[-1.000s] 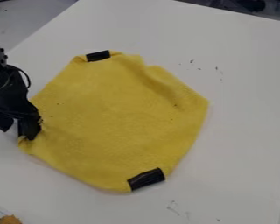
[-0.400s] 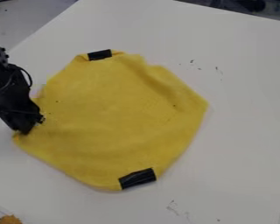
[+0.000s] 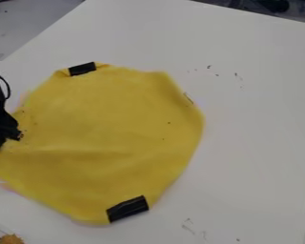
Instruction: Fold the cloth from top left to bottom right
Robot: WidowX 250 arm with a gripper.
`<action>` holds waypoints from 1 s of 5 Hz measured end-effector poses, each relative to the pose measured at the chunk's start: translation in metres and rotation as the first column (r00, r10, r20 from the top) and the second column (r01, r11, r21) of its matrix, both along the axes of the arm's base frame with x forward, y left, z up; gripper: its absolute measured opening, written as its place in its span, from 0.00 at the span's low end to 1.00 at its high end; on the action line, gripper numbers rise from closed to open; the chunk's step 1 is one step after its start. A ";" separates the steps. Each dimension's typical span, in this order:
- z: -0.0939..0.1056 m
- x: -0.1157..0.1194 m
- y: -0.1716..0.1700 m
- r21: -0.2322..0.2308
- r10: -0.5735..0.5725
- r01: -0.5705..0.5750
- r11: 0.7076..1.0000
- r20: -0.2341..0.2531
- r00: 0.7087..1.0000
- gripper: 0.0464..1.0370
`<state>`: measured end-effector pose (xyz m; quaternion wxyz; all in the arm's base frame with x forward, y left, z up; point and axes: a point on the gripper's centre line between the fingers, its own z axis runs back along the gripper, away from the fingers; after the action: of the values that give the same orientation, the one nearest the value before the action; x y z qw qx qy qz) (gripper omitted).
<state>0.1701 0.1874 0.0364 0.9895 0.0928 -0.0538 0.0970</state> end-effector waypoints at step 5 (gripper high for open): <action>0.001 0.083 -0.112 -0.205 0.077 -0.076 0.976 -0.004 0.997 0.02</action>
<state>0.2529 0.0757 0.0377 0.9892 -0.0077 -0.0420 0.1400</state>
